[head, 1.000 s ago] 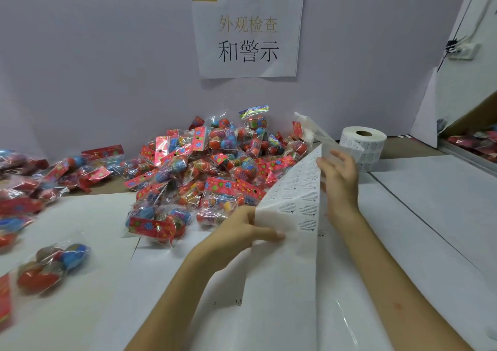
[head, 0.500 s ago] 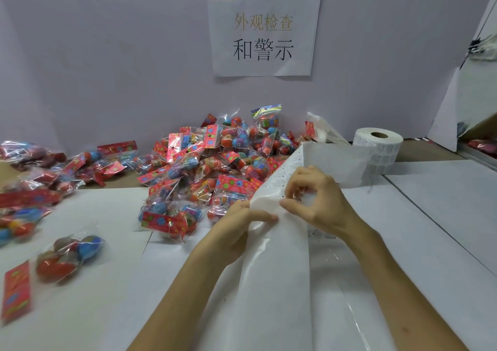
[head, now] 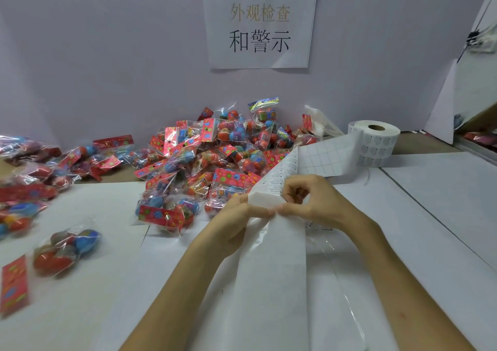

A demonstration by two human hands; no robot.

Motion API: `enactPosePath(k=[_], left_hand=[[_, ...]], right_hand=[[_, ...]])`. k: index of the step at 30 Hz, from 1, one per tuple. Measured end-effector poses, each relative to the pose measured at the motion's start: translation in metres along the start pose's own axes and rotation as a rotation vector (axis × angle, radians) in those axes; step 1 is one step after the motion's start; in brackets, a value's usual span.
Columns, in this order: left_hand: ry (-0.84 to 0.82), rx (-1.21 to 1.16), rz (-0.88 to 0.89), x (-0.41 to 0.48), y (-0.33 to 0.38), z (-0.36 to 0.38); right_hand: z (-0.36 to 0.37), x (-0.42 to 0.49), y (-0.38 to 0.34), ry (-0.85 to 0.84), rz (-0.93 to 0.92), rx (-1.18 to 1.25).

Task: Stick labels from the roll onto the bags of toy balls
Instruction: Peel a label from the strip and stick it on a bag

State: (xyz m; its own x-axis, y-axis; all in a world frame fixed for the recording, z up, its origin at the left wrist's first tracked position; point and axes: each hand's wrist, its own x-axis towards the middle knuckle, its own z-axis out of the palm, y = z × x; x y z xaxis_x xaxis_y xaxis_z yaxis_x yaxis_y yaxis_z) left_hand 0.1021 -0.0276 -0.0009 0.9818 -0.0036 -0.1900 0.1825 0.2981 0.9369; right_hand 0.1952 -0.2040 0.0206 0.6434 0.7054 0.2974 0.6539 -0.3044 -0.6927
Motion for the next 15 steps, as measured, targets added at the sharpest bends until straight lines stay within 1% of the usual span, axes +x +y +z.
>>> enactPosePath(k=[15], left_hand=[[-0.022,0.04,0.018,0.0023,-0.0022,-0.001]], right_hand=[[-0.0003,0.0013,0.0031,-0.029,0.067,0.036]])
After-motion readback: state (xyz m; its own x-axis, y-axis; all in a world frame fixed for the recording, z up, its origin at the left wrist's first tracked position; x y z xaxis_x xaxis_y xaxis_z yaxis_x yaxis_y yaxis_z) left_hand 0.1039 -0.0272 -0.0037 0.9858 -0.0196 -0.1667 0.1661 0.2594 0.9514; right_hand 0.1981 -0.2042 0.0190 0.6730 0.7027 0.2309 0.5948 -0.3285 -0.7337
